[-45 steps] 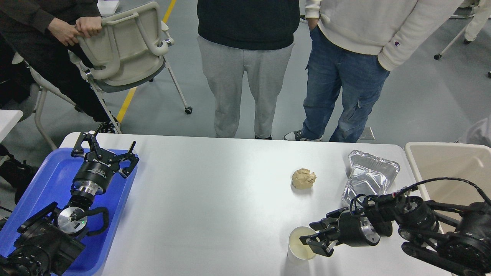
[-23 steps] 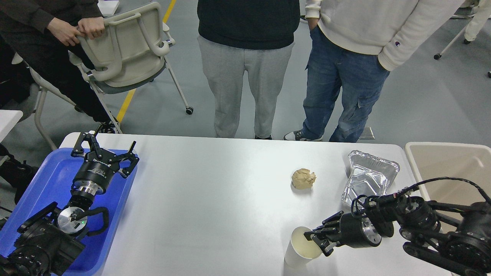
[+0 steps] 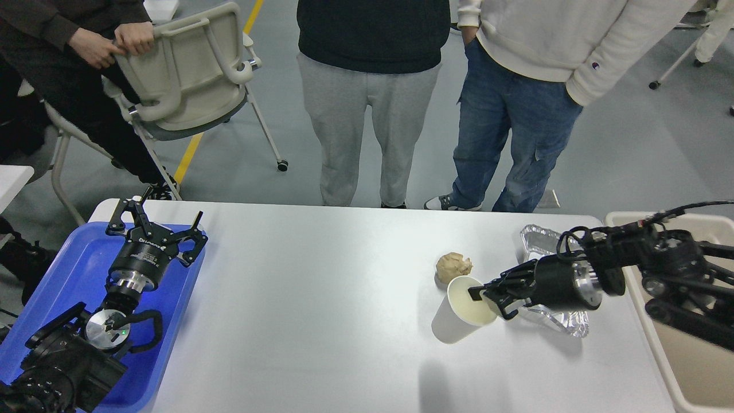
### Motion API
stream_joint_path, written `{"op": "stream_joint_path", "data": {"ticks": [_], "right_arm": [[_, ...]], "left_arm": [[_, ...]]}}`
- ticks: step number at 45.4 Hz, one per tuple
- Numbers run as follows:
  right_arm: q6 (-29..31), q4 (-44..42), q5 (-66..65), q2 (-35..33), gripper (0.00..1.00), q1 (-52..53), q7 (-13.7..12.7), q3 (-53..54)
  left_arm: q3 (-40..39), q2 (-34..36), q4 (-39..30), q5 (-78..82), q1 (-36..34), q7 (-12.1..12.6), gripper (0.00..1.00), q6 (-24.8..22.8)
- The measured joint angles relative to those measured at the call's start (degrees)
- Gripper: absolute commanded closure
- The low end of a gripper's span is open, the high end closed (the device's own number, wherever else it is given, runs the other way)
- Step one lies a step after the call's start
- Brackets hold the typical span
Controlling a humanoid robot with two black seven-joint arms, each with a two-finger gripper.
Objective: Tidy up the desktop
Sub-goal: 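Lift the paper cup with the right gripper toward the beige bin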
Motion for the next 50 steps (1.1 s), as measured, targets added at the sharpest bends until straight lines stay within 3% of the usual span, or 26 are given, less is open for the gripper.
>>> {"op": "stream_joint_path", "data": {"ticks": [13, 28, 39, 50], "right_arm": [[7.9, 3.4, 11.9, -7.0, 1.00, 16.3, 0.5, 0.7], [10.8, 4.0, 16.4, -9.6, 1.00, 22.8, 0.9, 0.8], [10.2, 2.6, 17.4, -12.0, 1.00, 23.4, 0.9, 0.7], [3.3, -5.0, 24.4, -15.5, 1.00, 17.4, 0.9, 0.7]], "left_arm": [[0.0, 0.0, 0.0, 0.0, 0.0, 0.0, 0.00, 0.0], [0.0, 0.0, 0.0, 0.0, 0.0, 0.0, 0.00, 0.0], [0.0, 0.0, 0.0, 0.0, 0.0, 0.0, 0.00, 0.0], [0.0, 0.0, 0.0, 0.0, 0.0, 0.0, 0.00, 0.0]]}}
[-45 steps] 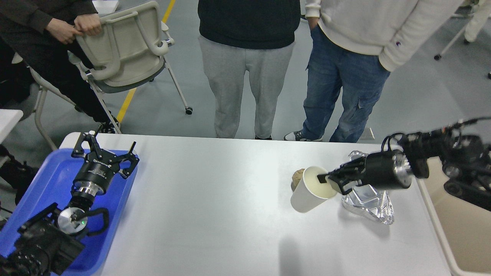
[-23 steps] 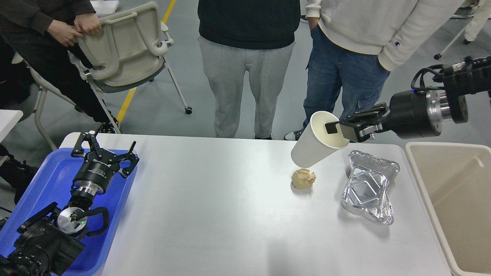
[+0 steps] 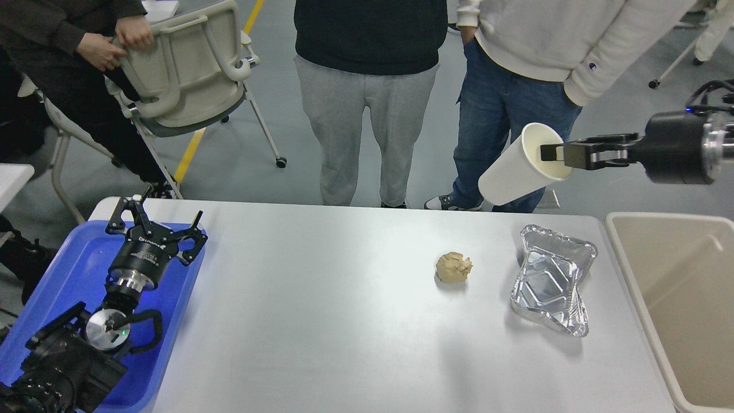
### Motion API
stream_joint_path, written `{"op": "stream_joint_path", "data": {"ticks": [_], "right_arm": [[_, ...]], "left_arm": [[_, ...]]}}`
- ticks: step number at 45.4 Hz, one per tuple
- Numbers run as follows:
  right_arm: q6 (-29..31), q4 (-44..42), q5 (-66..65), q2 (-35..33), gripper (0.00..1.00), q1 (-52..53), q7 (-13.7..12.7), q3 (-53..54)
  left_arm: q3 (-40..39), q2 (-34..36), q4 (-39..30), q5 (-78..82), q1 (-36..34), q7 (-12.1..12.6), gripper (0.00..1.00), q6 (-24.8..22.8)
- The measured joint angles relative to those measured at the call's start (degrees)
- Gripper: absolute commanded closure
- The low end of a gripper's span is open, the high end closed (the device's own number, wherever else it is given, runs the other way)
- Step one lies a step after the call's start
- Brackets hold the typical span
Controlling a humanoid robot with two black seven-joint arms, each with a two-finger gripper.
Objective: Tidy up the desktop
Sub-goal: 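Lift the paper cup with the right gripper toward the beige bin, then release the paper cup into the beige bin with the right gripper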
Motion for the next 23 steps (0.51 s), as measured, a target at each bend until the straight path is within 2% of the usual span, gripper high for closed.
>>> {"op": "stream_joint_path", "data": {"ticks": [12, 23], "right_arm": [[-9.1, -14.4, 18.1, -1.2, 1.00, -13.4, 0.4, 0.0], [-12.8, -32.0, 39.0, 3.7, 1.00, -26.3, 0.6, 0.0]], "left_arm": [[0.0, 0.0, 0.0, 0.0, 0.0, 0.0, 0.00, 0.0], [0.0, 0.0, 0.0, 0.0, 0.0, 0.0, 0.00, 0.0]]}}
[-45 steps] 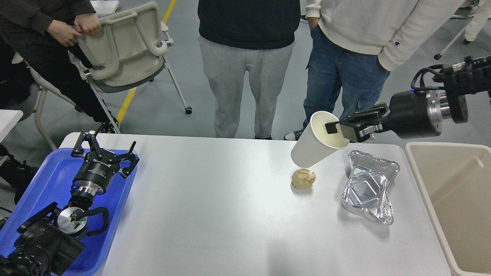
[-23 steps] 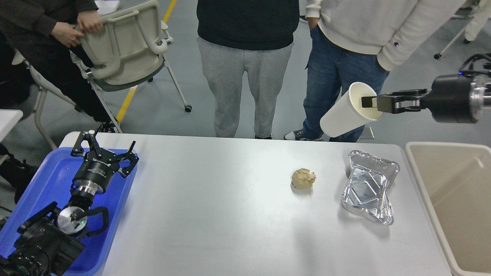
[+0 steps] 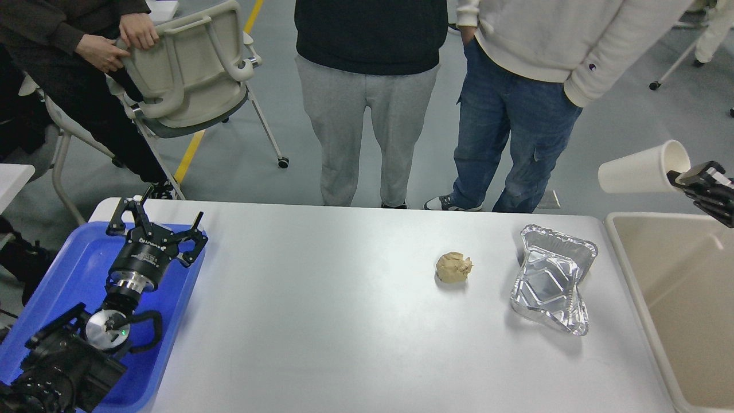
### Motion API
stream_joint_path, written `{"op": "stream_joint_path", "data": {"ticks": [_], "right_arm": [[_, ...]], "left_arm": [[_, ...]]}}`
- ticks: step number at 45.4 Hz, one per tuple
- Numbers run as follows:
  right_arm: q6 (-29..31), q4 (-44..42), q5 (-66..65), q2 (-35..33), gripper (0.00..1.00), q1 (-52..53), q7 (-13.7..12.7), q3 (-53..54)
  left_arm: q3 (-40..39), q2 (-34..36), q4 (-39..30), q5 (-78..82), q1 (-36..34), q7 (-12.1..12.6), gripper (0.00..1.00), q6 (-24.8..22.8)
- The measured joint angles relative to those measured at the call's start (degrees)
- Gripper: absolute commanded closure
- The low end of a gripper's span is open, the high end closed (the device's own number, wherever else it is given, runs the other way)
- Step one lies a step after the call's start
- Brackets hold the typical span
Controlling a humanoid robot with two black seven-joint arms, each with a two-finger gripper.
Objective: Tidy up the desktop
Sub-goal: 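Release the paper cup into the beige bin with the right gripper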
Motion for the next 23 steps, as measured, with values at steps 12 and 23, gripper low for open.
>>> {"op": "stream_joint_path", "data": {"ticks": [12, 23], "right_arm": [[-1.2, -26.9, 17.5, 14.8, 1.00, -11.4, -0.5, 0.0], [-4.1, -47.6, 28.0, 30.0, 1.00, -16.2, -2.7, 0.3]], "left_arm": [[0.0, 0.0, 0.0, 0.0, 0.0, 0.0, 0.00, 0.0], [0.0, 0.1, 0.0, 0.0, 0.0, 0.0, 0.00, 0.0]]}}
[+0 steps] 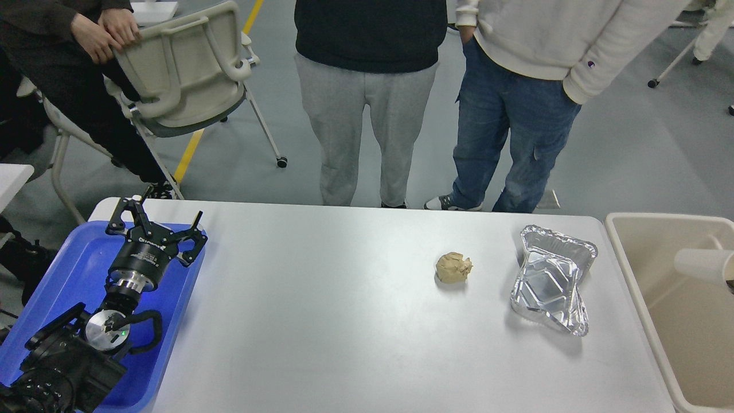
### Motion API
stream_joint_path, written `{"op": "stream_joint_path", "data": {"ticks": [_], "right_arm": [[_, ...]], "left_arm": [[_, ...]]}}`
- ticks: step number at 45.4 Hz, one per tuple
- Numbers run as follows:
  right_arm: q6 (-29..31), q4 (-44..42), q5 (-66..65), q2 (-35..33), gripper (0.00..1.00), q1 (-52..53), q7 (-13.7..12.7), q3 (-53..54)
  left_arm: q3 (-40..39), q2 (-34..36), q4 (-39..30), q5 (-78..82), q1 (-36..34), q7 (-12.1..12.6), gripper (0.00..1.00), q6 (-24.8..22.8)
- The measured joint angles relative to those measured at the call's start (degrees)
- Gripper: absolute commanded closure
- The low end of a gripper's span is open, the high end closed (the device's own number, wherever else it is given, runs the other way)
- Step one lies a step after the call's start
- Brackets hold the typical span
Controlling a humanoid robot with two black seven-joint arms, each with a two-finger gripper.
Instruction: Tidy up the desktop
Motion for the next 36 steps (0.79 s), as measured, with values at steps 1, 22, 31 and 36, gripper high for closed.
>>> {"op": "stream_joint_path", "data": {"ticks": [1, 22, 31, 36], "right_arm": [[-0.7, -1.2, 0.9, 1.0, 1.00, -0.3, -0.3, 0.1], [-10.6, -9.1, 7.8, 9.0, 1.00, -2.3, -2.7, 3.0], [-11.2, -9.6, 8.3, 9.9, 0.00, -2.4, -2.9, 3.4], [-11.1, -9.7, 8.4, 10.1, 0.00, -2.6, -2.9, 3.3]], "left_arm": [[0.0, 0.0, 0.0, 0.0, 0.0, 0.0, 0.00, 0.0], [0.0, 0.0, 0.0, 0.0, 0.0, 0.0, 0.00, 0.0], [0.0, 0.0, 0.0, 0.0, 0.0, 0.0, 0.00, 0.0], [0.0, 0.0, 0.0, 0.0, 0.0, 0.0, 0.00, 0.0]]}}
